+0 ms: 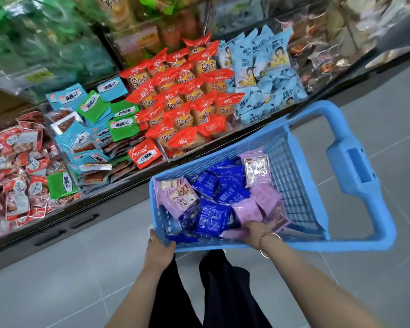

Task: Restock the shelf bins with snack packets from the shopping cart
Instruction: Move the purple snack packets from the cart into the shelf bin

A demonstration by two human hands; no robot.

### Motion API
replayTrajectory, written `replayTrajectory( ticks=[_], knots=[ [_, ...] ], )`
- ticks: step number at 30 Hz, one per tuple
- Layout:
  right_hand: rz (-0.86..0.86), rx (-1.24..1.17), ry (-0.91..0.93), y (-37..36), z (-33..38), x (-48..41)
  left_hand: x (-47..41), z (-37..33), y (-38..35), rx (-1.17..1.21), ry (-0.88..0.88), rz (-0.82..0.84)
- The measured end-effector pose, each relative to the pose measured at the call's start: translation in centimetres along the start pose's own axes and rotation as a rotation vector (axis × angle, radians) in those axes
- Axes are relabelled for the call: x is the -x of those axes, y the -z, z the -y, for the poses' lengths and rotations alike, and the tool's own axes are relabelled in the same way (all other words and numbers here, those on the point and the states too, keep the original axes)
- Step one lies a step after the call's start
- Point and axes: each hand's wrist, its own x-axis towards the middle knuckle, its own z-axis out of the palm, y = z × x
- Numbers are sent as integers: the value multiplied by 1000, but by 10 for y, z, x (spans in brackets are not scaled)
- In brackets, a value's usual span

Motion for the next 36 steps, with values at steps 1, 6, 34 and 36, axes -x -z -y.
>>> replayTrajectory(
  ticks=[1,6,34,36],
  knots=[
    [-8,27,-4,-2,1,-3,-3,3,-2,14,-1,27],
    [-45,75,13,4,2,-5,-9,7,1,42,-2,47],
    [-484,-444,-406,40,-25,47,21,-84,53,645,-77,325],
    [-355,-418,-461,38,-28,31,22,-78,57,662,-66,312]
  ],
)
